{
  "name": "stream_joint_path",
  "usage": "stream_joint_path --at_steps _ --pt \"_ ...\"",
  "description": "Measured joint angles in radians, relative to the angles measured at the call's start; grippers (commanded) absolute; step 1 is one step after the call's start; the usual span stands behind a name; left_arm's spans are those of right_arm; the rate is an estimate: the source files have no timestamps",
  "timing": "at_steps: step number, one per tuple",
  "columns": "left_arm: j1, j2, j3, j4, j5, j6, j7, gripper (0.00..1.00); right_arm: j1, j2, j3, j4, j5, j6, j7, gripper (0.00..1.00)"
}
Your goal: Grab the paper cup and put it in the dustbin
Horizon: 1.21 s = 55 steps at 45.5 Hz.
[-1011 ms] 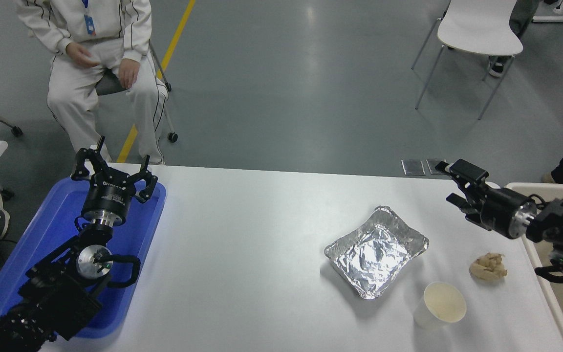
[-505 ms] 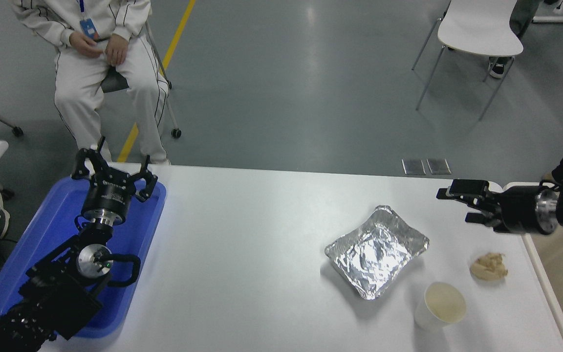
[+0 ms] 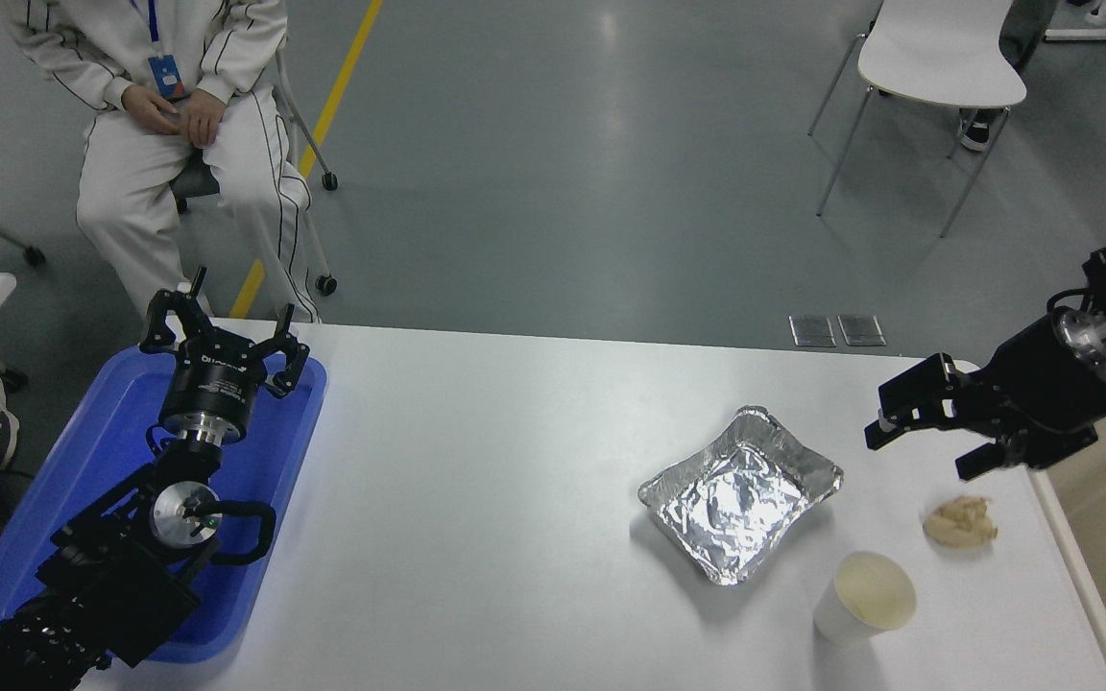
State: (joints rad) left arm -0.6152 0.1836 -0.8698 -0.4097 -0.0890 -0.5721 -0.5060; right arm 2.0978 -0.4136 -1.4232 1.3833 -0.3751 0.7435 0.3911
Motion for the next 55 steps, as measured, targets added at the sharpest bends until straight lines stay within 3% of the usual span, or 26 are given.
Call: stream_joint_path --at_steps 9,19,55 --pt "0.000 0.000 0.000 0.000 0.000 0.000 0.000 1.00 0.092 0.022 0.001 0.026 -0.026 0.026 -0.066 1.00" --pt "0.000 0.000 0.000 0.000 0.000 0.000 0.000 1.00 0.175 0.018 0.005 0.037 -0.054 0.036 -0.097 1.00" --pt "-0.001 0.000 0.000 -0.001 0.000 0.000 0.001 1.00 0.286 -0.035 0.037 0.020 -0.137 0.042 -0.114 1.00"
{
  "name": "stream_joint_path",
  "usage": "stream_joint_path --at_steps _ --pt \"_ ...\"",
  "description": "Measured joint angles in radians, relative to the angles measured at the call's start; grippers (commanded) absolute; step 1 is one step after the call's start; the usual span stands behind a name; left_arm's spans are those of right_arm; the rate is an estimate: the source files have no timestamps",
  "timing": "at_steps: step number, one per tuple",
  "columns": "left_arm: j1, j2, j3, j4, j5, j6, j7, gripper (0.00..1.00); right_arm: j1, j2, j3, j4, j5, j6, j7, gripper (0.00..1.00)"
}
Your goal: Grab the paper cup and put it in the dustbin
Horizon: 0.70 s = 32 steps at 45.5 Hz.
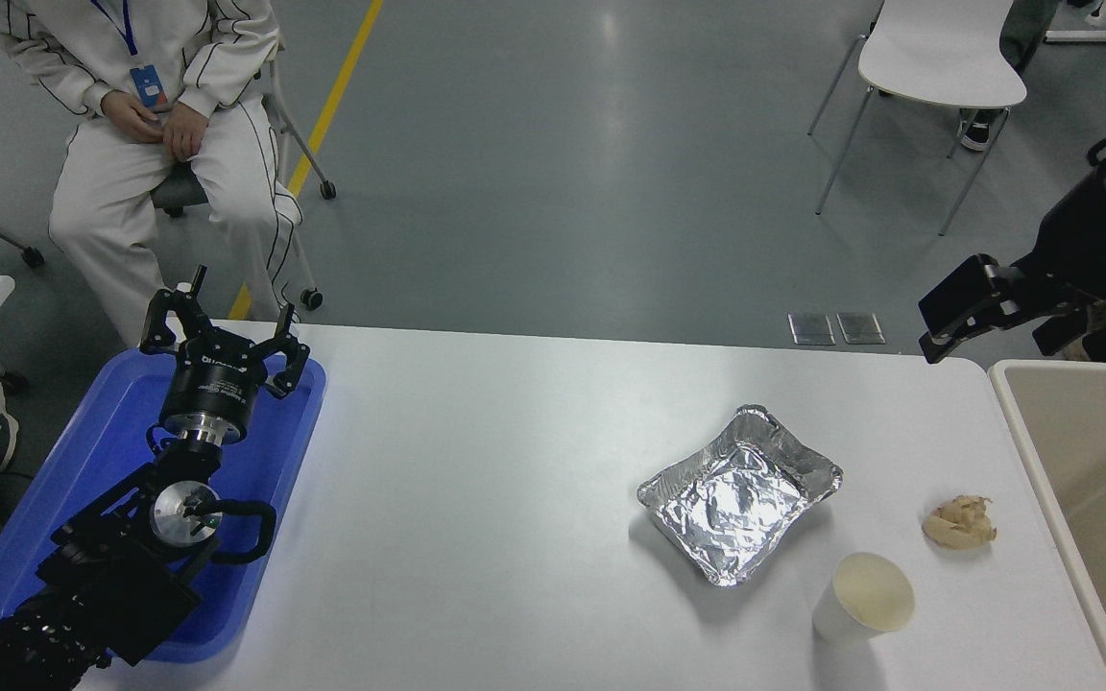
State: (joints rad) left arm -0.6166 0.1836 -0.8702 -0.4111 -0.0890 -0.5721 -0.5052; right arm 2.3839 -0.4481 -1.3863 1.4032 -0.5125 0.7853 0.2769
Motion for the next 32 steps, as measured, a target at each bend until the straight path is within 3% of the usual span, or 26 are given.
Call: stream_joint_path --at_steps 32 --pt "0.001 0.000 0.000 0.000 0.000 0.000 -0.001 1.00 -0.275 -0.062 0.057 0.001 0.001 0.000 0.001 0.98"
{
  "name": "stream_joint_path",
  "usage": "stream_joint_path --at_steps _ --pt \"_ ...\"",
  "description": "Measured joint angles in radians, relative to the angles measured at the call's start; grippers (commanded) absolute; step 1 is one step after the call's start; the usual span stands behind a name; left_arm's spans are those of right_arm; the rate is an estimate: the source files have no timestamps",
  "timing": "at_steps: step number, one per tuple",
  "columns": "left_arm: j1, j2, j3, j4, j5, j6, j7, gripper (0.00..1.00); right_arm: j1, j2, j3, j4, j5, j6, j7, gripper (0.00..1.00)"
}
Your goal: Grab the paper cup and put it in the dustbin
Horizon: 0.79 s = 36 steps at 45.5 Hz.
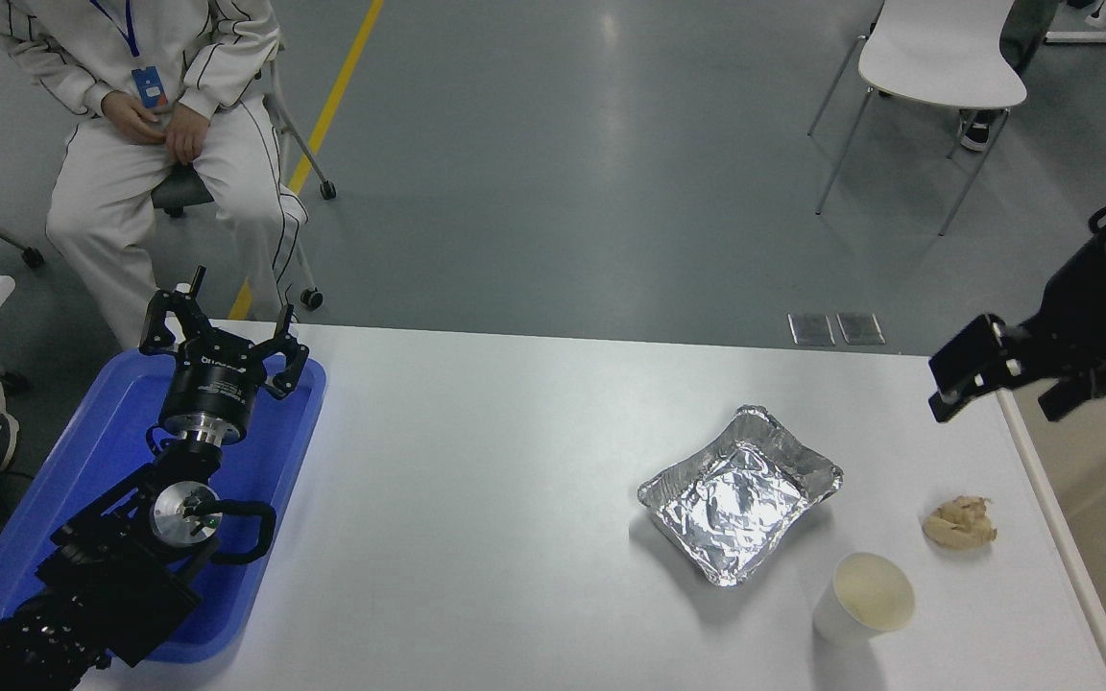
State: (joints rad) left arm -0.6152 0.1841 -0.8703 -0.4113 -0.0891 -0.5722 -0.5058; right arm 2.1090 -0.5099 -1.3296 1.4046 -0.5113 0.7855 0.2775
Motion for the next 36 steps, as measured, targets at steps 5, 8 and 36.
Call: stream_joint_path --at_steps 5,8,36 --pt "0.000 0.000 0.000 0.000 0.000 0.000 0.000 1.00 -0.069 -0.003 0.017 -0.001 0.001 -0.002 0.000 0.96" --pt "0.000 0.000 0.000 0.000 0.000 0.000 0.000 1.00 -0.117 -0.005 0.027 0.000 0.001 -0.026 0.000 0.96" --pt "0.000 0.000 -0.001 0.000 0.000 0.000 -0.001 1.00 -0.523 -0.018 0.127 -0.032 -0.015 -0.533 0.001 0.96"
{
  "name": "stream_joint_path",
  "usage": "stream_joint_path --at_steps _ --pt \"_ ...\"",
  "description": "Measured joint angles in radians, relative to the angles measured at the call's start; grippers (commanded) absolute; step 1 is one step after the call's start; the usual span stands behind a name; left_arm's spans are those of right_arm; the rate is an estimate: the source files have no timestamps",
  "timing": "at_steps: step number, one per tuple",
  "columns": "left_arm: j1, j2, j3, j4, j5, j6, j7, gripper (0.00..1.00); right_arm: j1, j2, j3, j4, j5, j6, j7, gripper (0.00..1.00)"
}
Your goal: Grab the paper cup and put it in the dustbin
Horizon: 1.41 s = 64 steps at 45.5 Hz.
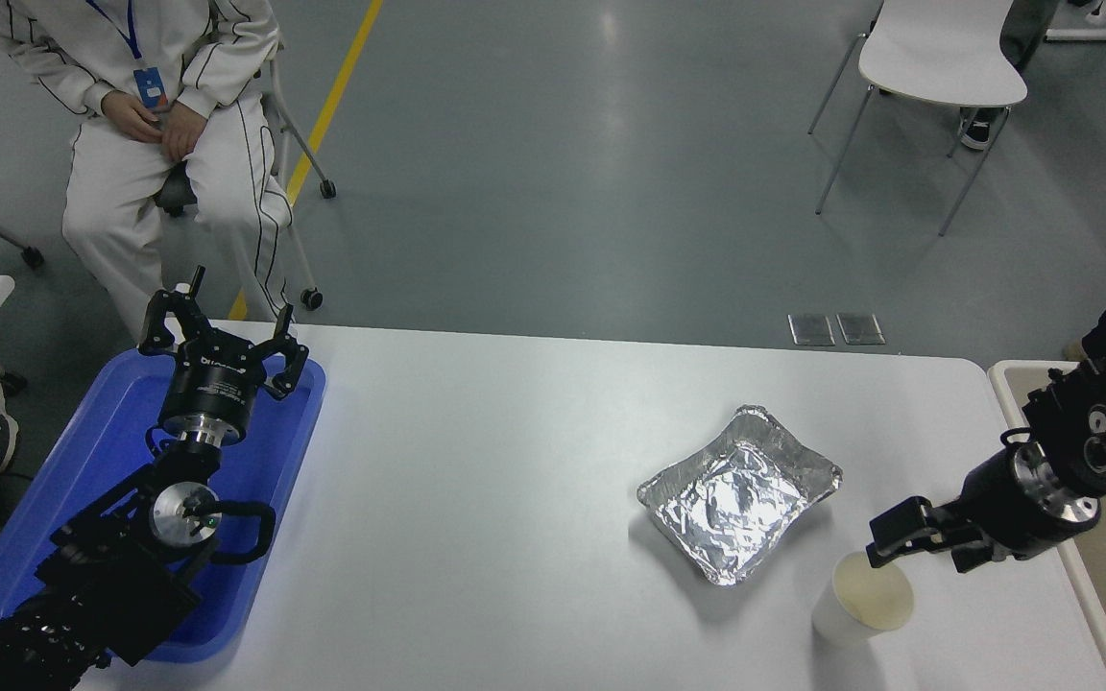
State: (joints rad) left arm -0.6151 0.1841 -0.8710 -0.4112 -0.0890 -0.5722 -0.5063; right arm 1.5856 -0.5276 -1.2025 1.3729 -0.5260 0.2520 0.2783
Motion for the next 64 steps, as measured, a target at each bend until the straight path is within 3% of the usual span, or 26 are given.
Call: stream_joint_path --at_steps 7,13,16,21,24,25,54,64 --pt "0.000 0.000 0.000 0.000 0.000 0.000 0.000 1.00 -0.076 0.009 0.011 -0.032 -0.002 -0.063 0.000 0.96" --pt "0.000 0.000 0.000 0.000 0.000 0.000 0.000 1.00 -0.117 0.019 0.018 -0.047 -0.003 -0.093 0.000 0.81" --pt "0.000 0.000 0.000 0.000 0.000 0.000 0.000 1.00 -0.132 0.023 0.020 -0.052 -0.004 -0.102 -0.001 0.66" --pt "0.000 0.000 0.000 0.000 0.000 0.000 0.000 1.00 -0.147 0.026 0.022 -0.056 -0.004 -0.112 -0.001 0.23" --pt "0.000 0.000 0.000 0.000 0.000 0.000 0.000 1.00 -0.152 0.026 0.023 -0.058 0.000 -0.115 -0.001 0.02" --pt "0.000 0.000 0.000 0.000 0.000 0.000 0.000 1.00 -0.153 0.026 0.024 -0.058 0.002 -0.116 -0.001 0.00" --pt "0.000 0.000 0.000 0.000 0.000 0.000 0.000 1.00 -0.133 -0.008 0.027 -0.057 0.048 -0.035 0.001 0.00" --pt "0.000 0.000 0.000 -0.001 0.000 0.000 0.000 1.00 -0.065 -0.029 0.017 -0.040 0.051 0.062 0.003 0.00"
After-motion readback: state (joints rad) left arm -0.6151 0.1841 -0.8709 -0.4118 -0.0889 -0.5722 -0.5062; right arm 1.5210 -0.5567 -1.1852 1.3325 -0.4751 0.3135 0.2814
